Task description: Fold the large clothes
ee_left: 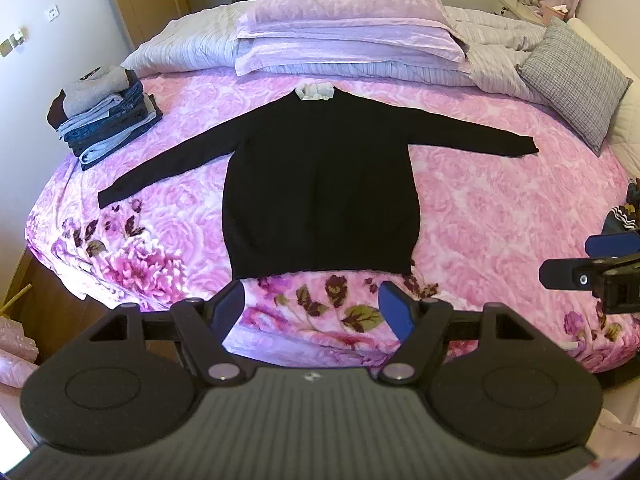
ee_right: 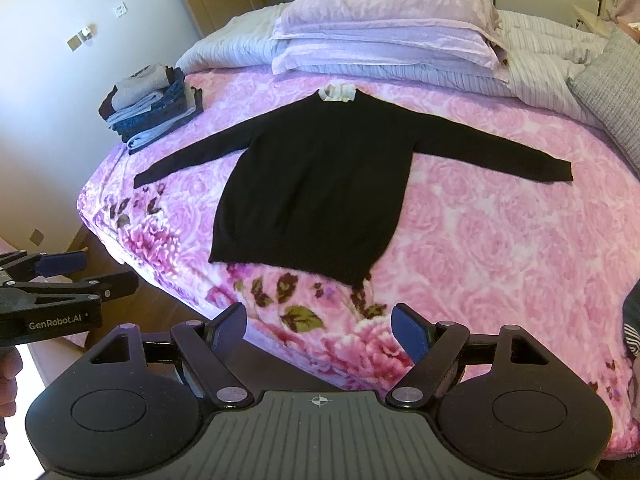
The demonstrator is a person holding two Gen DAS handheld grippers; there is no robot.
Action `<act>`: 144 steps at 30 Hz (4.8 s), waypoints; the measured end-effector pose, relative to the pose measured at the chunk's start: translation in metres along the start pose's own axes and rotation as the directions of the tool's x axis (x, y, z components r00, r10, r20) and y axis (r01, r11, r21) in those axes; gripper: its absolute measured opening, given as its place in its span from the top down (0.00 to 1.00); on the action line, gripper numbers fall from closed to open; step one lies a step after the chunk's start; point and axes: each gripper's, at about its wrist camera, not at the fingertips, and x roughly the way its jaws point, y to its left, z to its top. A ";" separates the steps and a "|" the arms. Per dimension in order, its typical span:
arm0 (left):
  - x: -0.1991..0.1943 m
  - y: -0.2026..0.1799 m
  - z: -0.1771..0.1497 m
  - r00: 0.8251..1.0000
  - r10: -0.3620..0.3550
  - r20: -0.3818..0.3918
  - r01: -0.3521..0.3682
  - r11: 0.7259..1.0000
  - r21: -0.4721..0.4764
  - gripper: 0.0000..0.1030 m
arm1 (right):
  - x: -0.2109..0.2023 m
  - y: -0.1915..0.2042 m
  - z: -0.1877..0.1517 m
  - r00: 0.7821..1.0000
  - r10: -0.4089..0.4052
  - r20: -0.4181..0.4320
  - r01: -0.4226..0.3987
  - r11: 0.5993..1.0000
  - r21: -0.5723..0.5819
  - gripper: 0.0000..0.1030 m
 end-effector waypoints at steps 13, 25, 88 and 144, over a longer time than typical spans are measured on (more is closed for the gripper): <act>0.023 0.001 0.020 0.999 0.038 -0.009 -0.038 0.998 -0.047 0.31 | 0.017 -0.016 0.025 1.000 0.031 0.000 -0.031 0.999 -0.017 0.26; 0.082 0.057 0.071 0.996 0.073 -0.053 -0.077 0.993 -0.085 0.31 | 0.070 -0.014 0.082 0.999 0.020 -0.035 -0.019 0.999 0.028 0.26; 0.427 0.383 0.203 0.937 0.062 0.344 0.209 0.690 -0.693 0.94 | 0.386 -0.127 0.219 0.928 -0.293 -0.231 0.354 0.886 0.300 0.26; 0.531 0.229 0.204 1.000 -0.024 -0.016 0.017 0.926 -0.376 0.71 | 0.374 -0.464 0.121 0.885 -0.382 0.265 -0.148 0.308 0.940 0.56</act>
